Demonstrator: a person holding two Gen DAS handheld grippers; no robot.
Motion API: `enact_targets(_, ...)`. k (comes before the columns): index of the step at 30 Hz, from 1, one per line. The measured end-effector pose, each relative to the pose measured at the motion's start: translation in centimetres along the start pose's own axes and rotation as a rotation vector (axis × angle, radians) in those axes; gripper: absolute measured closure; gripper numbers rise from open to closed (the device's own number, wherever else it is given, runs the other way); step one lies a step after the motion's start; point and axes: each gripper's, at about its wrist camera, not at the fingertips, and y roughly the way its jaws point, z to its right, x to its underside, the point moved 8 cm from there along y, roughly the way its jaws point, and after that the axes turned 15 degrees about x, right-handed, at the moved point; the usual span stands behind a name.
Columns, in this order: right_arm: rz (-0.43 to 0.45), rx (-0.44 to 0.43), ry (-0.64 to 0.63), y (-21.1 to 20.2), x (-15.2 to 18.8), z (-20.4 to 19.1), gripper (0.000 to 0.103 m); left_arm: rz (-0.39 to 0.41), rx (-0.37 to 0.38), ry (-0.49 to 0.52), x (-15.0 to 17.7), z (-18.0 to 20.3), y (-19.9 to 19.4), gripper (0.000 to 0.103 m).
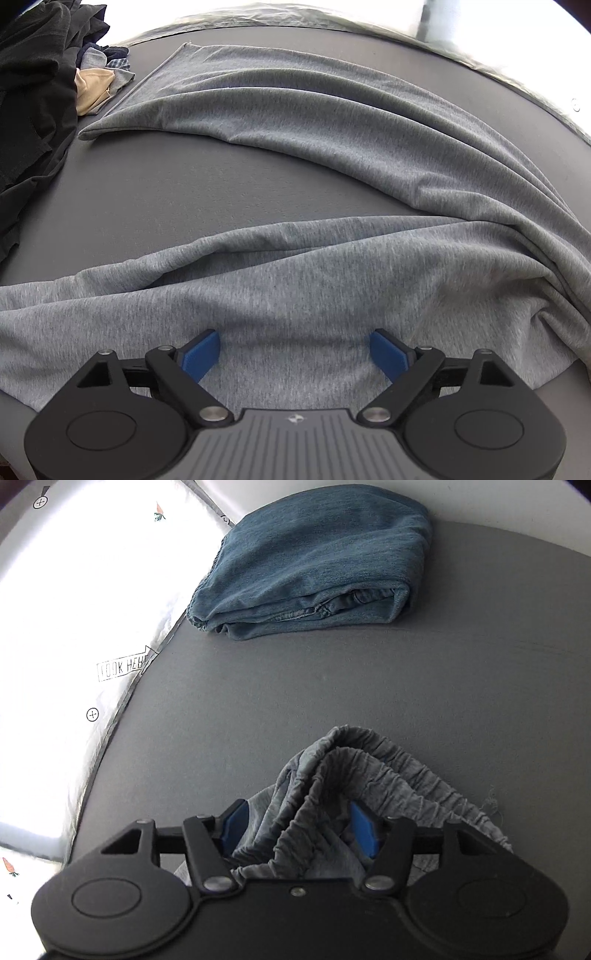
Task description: Fold clothes
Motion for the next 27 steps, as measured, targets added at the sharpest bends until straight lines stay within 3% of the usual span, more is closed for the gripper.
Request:
enact_targets(7, -0.008, 0.088, -0.113, 2.2, 0.4, -1.4, 0.043, -0.010, -0.001, -0.006, -0.1, 0.0, 0.3, 0.010)
enact_targets(9, -0.020, 0.100, -0.121, 3.0, 0.5, -1.6, 0.052, -0.011, 0.001, -0.005, -0.1, 0.0, 0.3, 0.009)
enact_targets(11, -0.031, 0.113, -0.136, 3.8, 0.6, -1.9, 0.084, -0.012, 0.002, -0.005, 0.0, 0.0, 0.4, 0.009)
enact_targets(14, -0.028, 0.097, -0.163, 4.0, 0.0, -3.3, 0.089, -0.016, 0.003, -0.006, 0.0, 0.0, 0.5, 0.007)
enact_targets(18, 0.054, -0.059, -0.203, 1.0, -2.6, -8.9, 0.090, -0.024, 0.003, -0.009, -0.1, 0.1, 0.7, 0.005)
enact_targets(23, 0.241, -0.404, -0.144, -8.6, -8.0, -15.4, 0.091, -0.022, 0.003, -0.008, -0.1, 0.1, 0.7, 0.005)
enact_targets(25, 0.290, -0.458, -0.130, -11.5, -9.2, -15.4, 0.091, -0.022, 0.004, -0.008, -0.1, 0.1, 0.7, 0.005)
enact_targets(27, 0.287, -0.451, -0.113, -11.7, -9.4, -14.1, 0.091, -0.021, 0.004, -0.008, -0.1, 0.1, 0.7, 0.004)
